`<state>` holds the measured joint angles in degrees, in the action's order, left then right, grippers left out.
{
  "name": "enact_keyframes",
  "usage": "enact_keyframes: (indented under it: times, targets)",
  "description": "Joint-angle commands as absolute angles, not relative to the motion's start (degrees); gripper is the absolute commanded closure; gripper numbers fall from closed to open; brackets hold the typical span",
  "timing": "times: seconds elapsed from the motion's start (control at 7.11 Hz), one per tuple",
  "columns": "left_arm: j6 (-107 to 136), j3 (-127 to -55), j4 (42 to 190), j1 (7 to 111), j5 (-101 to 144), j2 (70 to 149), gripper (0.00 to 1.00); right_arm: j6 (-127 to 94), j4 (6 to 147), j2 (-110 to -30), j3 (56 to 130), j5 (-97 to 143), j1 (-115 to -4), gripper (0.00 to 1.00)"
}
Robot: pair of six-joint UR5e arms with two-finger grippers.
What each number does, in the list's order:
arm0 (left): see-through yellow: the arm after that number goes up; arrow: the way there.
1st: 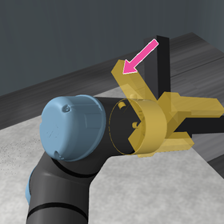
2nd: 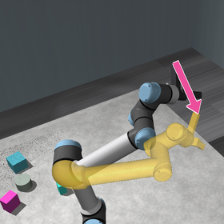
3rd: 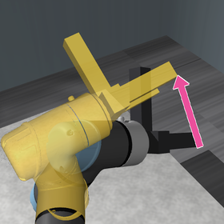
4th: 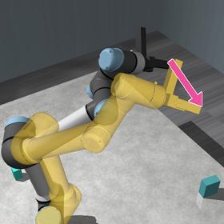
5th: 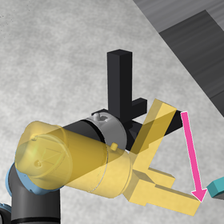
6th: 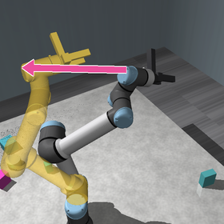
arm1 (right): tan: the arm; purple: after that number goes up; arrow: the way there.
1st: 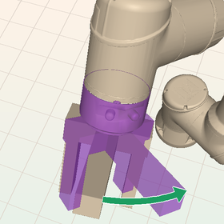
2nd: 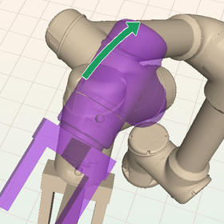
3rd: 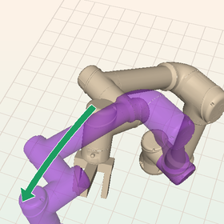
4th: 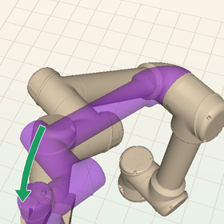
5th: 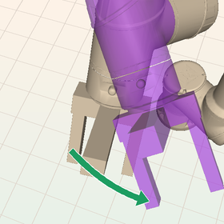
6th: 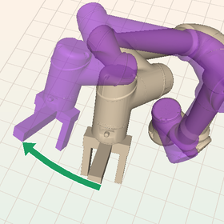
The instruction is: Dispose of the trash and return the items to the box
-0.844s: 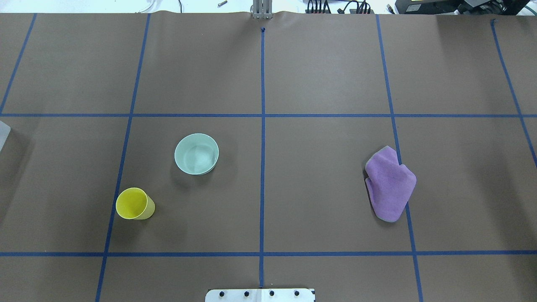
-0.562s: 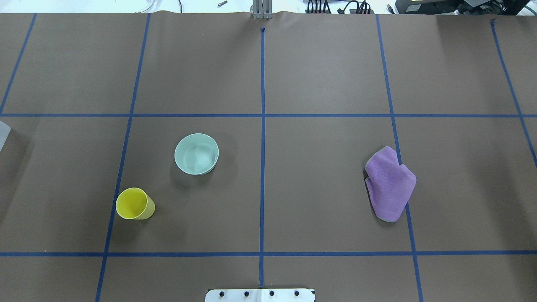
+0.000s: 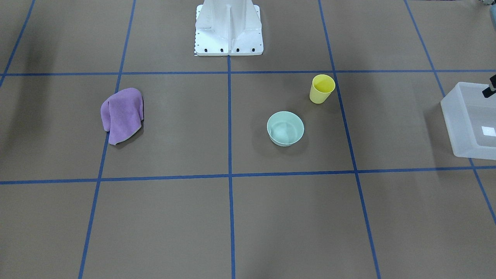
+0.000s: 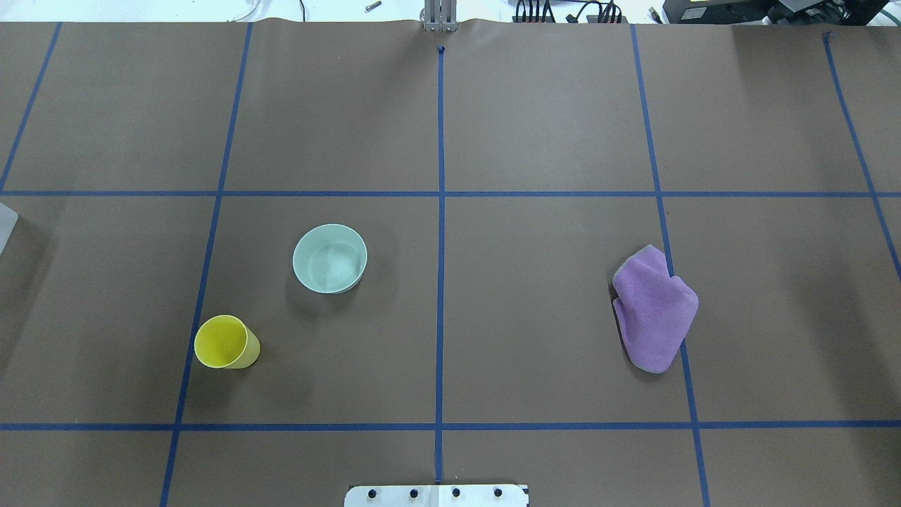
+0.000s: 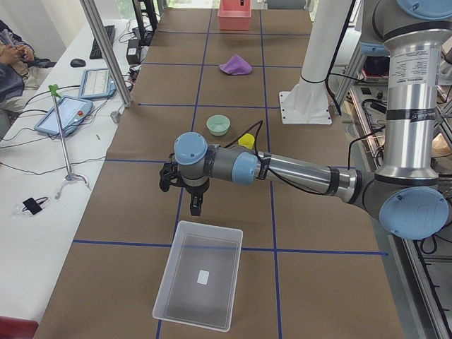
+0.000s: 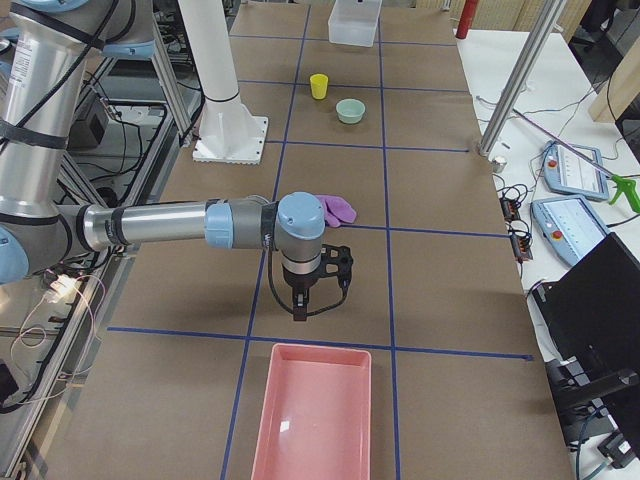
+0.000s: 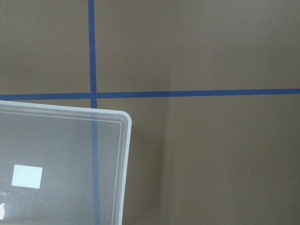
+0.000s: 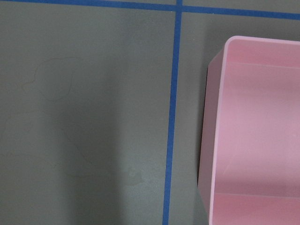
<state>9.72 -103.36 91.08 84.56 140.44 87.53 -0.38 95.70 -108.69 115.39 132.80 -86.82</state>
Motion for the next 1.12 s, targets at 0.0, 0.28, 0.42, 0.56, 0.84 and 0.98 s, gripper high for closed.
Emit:
enact_keyframes:
  times: [0.0,0.28,0.42,0.56,0.84,0.98]
  targets:
    - [9.7,-101.9,92.8,84.5,140.4,87.5,0.02,-1.1,95.5,-108.4,115.5,133.1,-86.7,0.0]
    - [9.9,-103.5,92.8,84.3,140.6,87.6,0.03,-1.3,95.2,-107.1,116.2,133.2,-86.7,0.0]
    - [9.9,-104.4,92.8,84.2,140.5,87.5,0.03,-1.4,95.6,-106.9,116.1,133.6,-86.7,0.0]
    - [9.8,-106.3,93.6,84.3,140.5,87.5,0.02,-1.3,95.4,-106.9,116.2,134.2,-86.7,0.0]
    - [10.0,-107.9,94.0,83.8,140.6,86.6,0.02,-0.9,94.9,-106.7,115.9,134.5,-86.3,0.0]
    - [13.8,-108.1,94.5,81.8,140.6,87.3,0.02,-1.2,94.9,-106.8,116.3,135.3,-86.3,0.0]
